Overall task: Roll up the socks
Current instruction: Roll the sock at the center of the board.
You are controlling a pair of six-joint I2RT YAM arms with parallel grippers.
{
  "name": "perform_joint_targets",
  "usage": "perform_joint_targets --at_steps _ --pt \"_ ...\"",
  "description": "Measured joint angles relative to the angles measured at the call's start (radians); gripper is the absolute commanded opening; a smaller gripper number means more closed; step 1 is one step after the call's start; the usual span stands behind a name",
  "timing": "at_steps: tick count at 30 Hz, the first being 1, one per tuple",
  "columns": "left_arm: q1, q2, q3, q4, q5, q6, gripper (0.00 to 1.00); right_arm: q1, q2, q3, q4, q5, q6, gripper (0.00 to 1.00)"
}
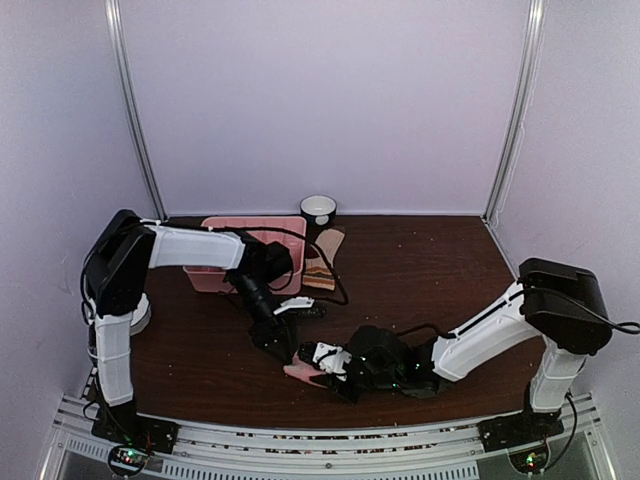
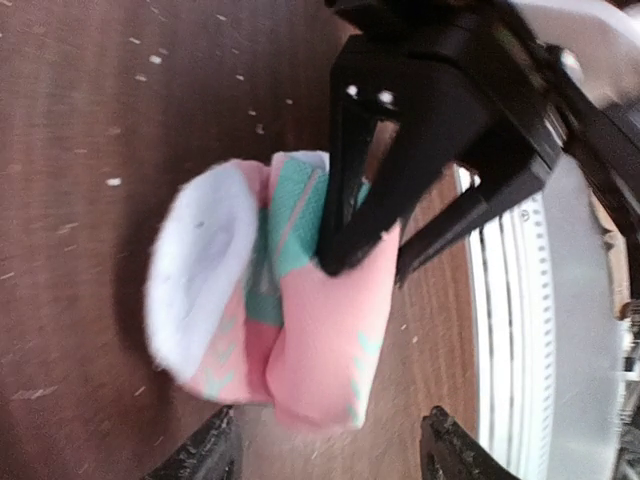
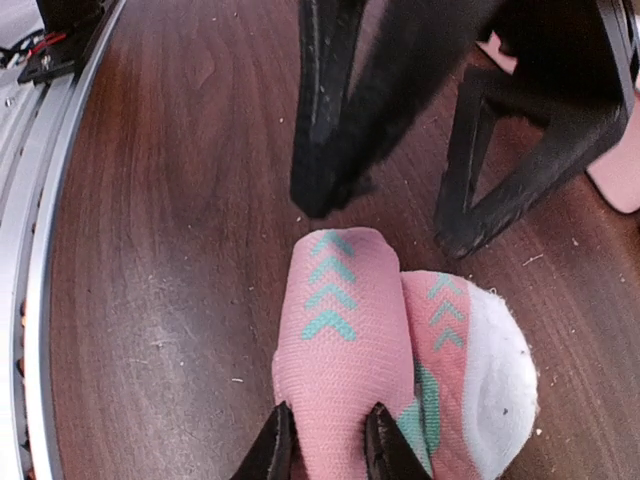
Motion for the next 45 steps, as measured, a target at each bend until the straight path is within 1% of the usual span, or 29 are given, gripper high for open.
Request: perform_joint_targets --at_steps 3,6,7,12,18,21,24,28,30,33,37,40,43,45 --pt "0.021 -0.091 -0.06 0.059 -0.04 0.008 0.62 -0.049 0.0 0.01 -0.01 -0.088 0.082 0.16" --pt "0.017 -0.146 -0.101 0.095 -0.056 0.018 0.61 -0.096 0.007 0.028 -0.027 -0.19 0.179 0.15" --pt "0.014 -0.151 -0.108 0.104 -0.057 0.019 0.61 -0.109 0.009 0.031 -0.03 -0.201 0.193 0.15" --pt "-0.008 -0.174 -0.161 0.191 -0.058 0.032 0.6 -0.177 0.059 0.082 -0.045 -0.361 0.352 0.13" --pt "-0.069 -0.186 -0.225 0.272 -0.096 0.055 0.6 -0.244 0.138 0.114 0.043 -0.528 0.542 0.11" --pt "-0.08 -0.186 -0.229 0.302 -0.129 0.074 0.6 -0.269 0.169 0.11 0.103 -0.603 0.638 0.11" --pt "-0.09 -0.186 -0.231 0.332 -0.167 0.08 0.57 -0.286 0.19 0.091 0.167 -0.642 0.716 0.11" --pt "-0.106 -0.186 -0.243 0.389 -0.225 0.08 0.51 -0.301 0.213 0.079 0.234 -0.671 0.792 0.12" --pt "-0.115 -0.184 -0.245 0.412 -0.258 0.08 0.48 -0.308 0.226 0.079 0.263 -0.69 0.832 0.15" --pt "-0.129 -0.165 -0.243 0.448 -0.308 0.076 0.42 -0.317 0.244 0.077 0.303 -0.711 0.888 0.22" --pt "-0.131 -0.133 -0.221 0.459 -0.325 0.072 0.29 -0.33 0.256 0.046 0.378 -0.72 0.961 0.37" --pt "-0.133 -0.119 -0.203 0.456 -0.317 0.067 0.2 -0.337 0.247 -0.004 0.452 -0.71 0.993 0.53" --pt "-0.132 -0.098 -0.175 0.441 -0.294 0.058 0.14 -0.34 0.208 -0.069 0.488 -0.685 0.986 0.56" --pt "-0.132 -0.074 -0.142 0.415 -0.273 0.051 0.13 -0.34 0.163 -0.117 0.483 -0.652 0.953 0.56"
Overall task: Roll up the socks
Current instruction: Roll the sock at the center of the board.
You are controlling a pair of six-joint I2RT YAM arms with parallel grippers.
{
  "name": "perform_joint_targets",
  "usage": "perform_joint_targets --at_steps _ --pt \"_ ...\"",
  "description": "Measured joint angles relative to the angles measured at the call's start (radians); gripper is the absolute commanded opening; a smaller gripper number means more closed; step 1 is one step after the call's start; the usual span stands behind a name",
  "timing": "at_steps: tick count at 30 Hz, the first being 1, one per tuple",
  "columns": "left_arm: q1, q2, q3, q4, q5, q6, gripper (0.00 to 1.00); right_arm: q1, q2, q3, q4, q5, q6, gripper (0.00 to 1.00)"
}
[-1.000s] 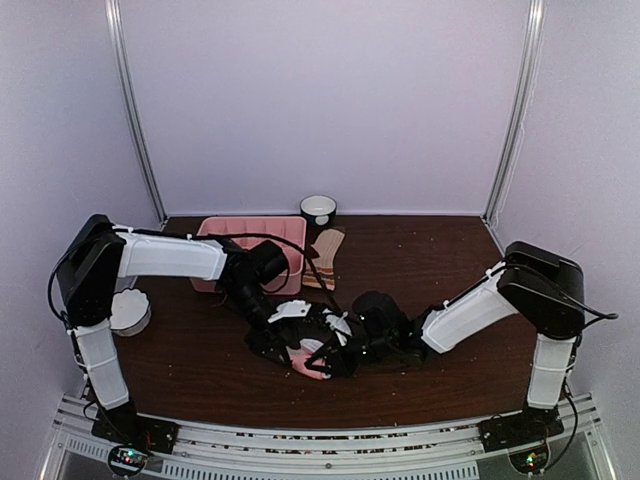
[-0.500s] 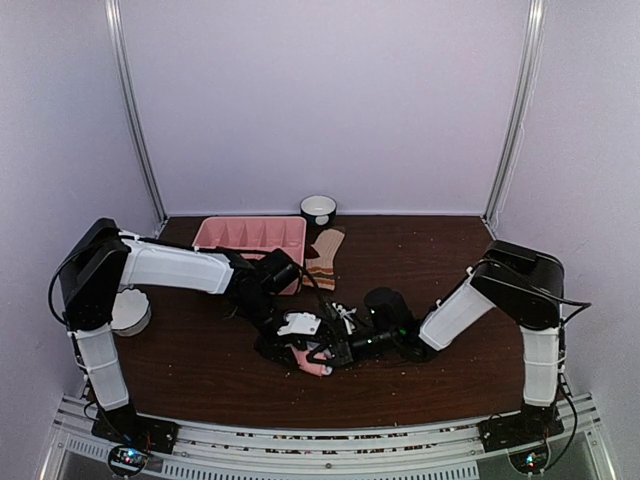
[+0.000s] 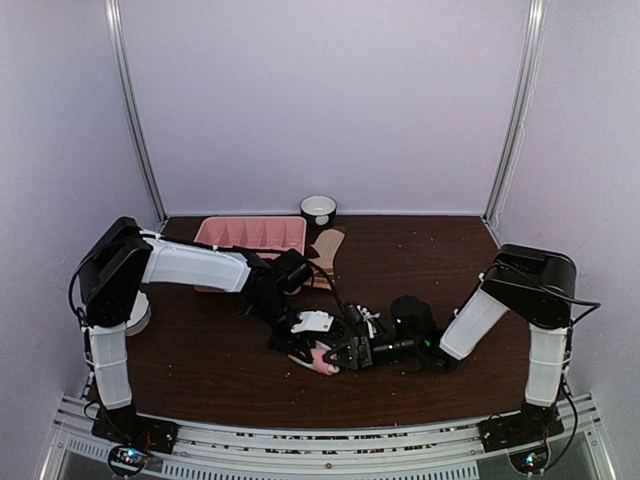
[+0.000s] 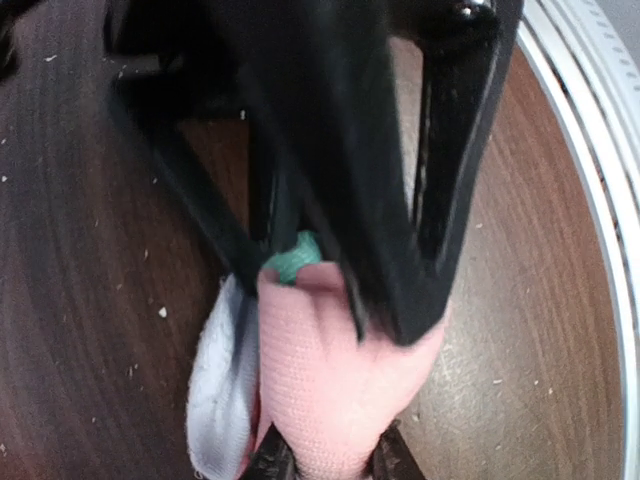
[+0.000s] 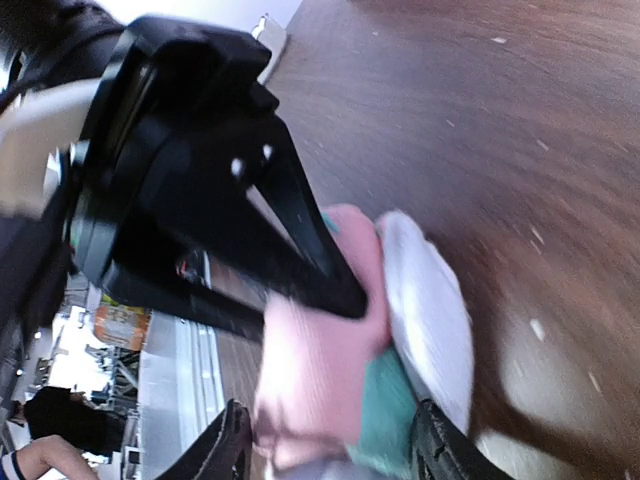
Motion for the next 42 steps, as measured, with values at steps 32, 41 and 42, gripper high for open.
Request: perform_joint_targets --at_steps 32,41,42 --pt "0.056 0.322 0.306 -0.588 0.423 0.025 0.16 0.351 -0.385 0.029 -0.614 0.719 -0.822 0.65" --pt "0.054 0.329 0.325 -0.612 0.401 0.012 0.16 0.361 -0.363 0.121 -0.665 0.654 -0.85 0.65" --pt "0.054 0.329 0.327 -0.613 0.399 0.01 0.16 0.363 -0.353 0.132 -0.665 0.645 -0.851 0.66"
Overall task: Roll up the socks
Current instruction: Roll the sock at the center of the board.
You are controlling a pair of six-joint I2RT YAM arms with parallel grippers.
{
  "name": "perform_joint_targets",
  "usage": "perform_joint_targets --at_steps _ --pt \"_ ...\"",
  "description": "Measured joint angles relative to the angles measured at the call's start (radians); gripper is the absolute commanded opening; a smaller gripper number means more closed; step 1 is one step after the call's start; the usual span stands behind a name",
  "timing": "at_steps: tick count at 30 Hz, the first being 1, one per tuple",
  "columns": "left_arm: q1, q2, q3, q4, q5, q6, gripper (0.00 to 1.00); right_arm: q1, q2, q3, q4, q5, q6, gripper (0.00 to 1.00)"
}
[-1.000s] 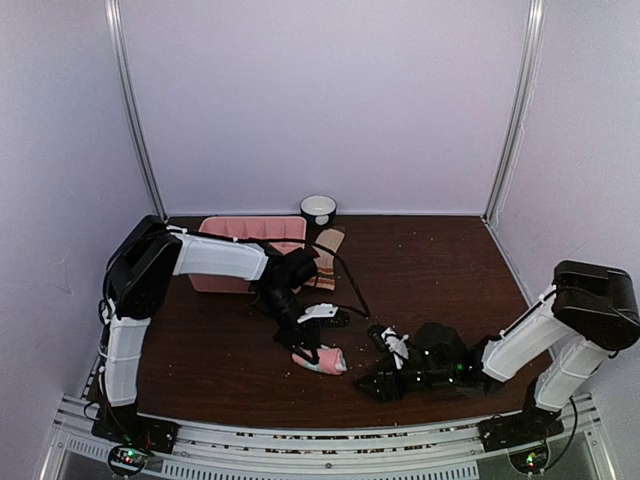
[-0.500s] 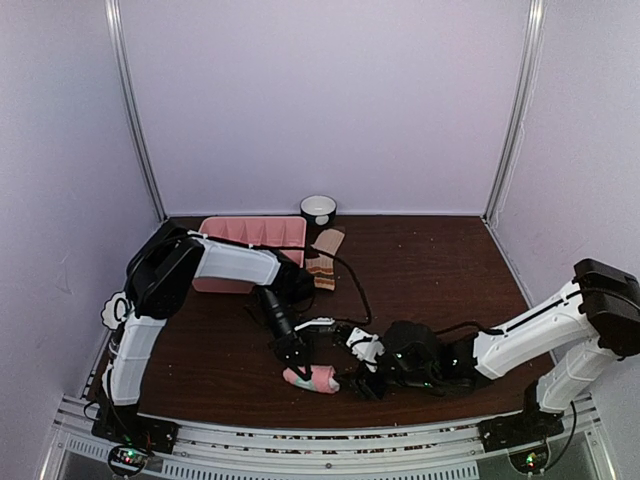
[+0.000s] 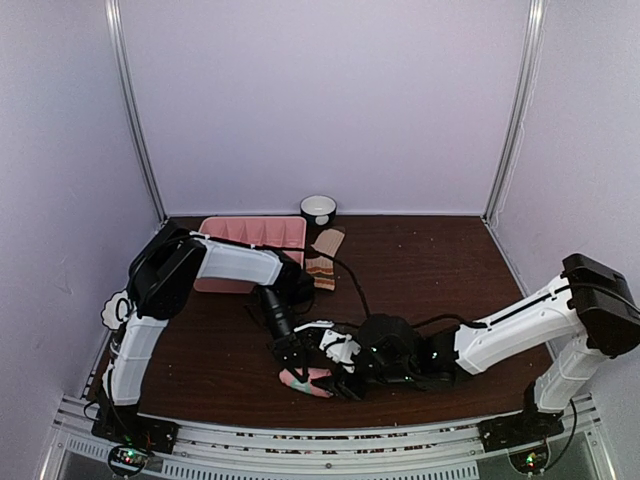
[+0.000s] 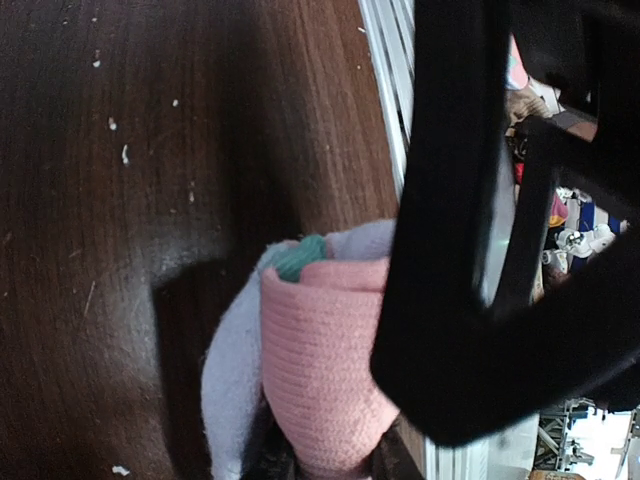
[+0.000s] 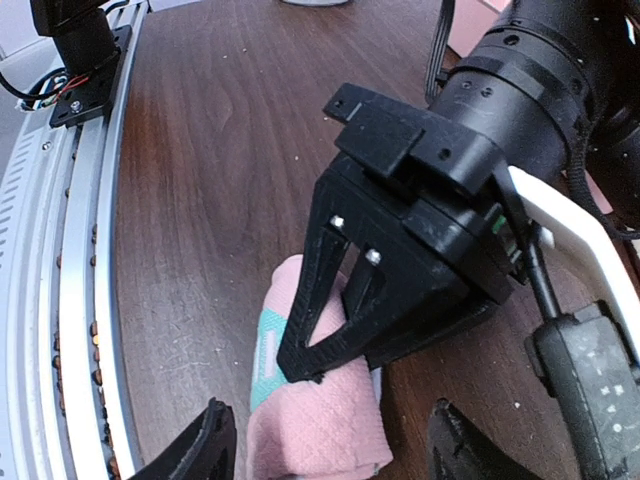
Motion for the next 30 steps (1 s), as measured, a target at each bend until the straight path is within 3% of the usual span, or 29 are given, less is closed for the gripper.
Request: perform_joint_targets --at_steps 9,16,20,28,30 --pt "-0.001 0.0 0.002 0.0 -0.003 -0.009 0.16 0.006 0.062 0.032 -0.019 -0.037 -0.001 0.65" --pt "-0.001 -0.002 -0.002 0.003 -0.003 -0.008 0.22 0.005 0.186 0.053 -0.018 -0.045 -0.014 0.62" --pt "-0.001 -0.005 -0.01 0.003 -0.003 -0.005 0.29 0.006 0.198 0.06 -0.008 -0.032 -0.018 0.51" --pt "-0.001 -0.015 -0.017 0.021 -0.015 -0.018 0.51 0.006 0.187 0.059 -0.016 -0.017 -0.014 0.17" --pt "-0.001 -0.045 -0.045 0.055 -0.035 -0.031 0.55 0.006 0.183 0.059 -0.02 -0.024 0.007 0.13"
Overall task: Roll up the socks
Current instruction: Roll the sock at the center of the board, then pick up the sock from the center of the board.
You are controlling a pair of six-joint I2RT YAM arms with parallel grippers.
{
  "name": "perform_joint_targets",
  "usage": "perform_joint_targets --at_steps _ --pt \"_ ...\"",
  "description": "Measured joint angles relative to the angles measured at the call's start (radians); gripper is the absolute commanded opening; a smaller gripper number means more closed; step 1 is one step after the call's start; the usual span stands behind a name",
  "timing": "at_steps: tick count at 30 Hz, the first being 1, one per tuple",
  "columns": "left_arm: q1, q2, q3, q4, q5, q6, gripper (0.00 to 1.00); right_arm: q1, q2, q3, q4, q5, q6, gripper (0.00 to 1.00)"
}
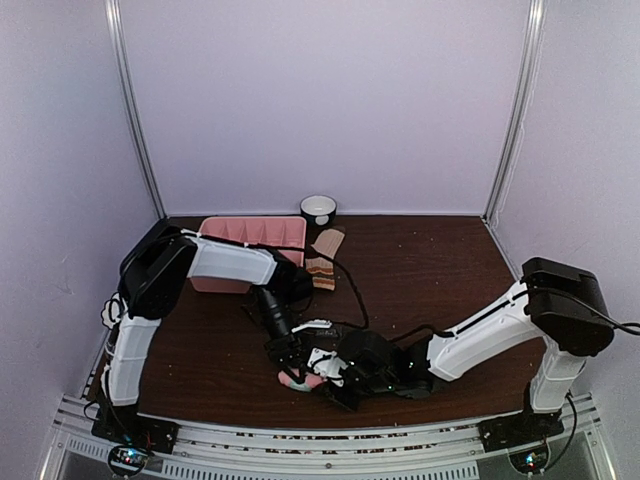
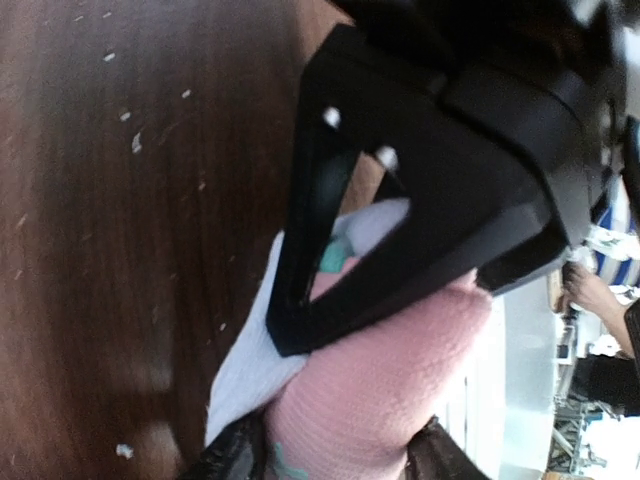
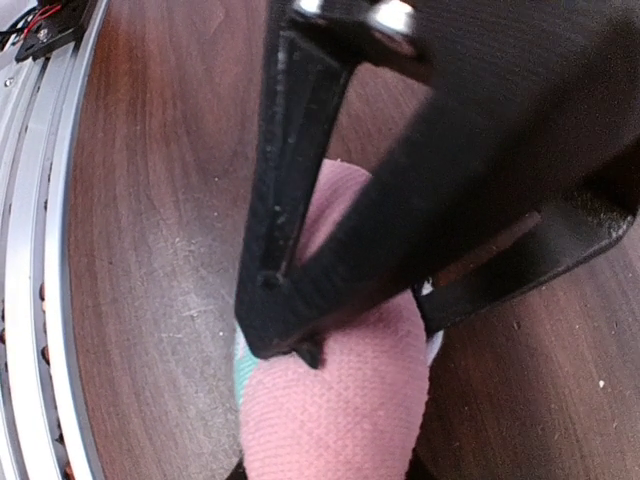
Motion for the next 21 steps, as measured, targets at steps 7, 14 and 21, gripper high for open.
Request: perform_joint_targets --at_steps 7,14,21 --pt "0.045 -0.213 -0.151 0.195 -0.186 -0.045 0.98 -0.058 0.0 -0.018 0.05 -0.087 0.166 0.07" --pt "0.148 -0.476 -0.208 0.324 -0.317 -0.059 0.97 -0.109 0.009 -0.071 0.183 -0.193 0.372 0.04" --pt "0.097 -0.524 -0.259 0.358 -0.351 -0.064 0.84 -0.166 0.018 -0.106 0.385 -0.323 0.618 0.04"
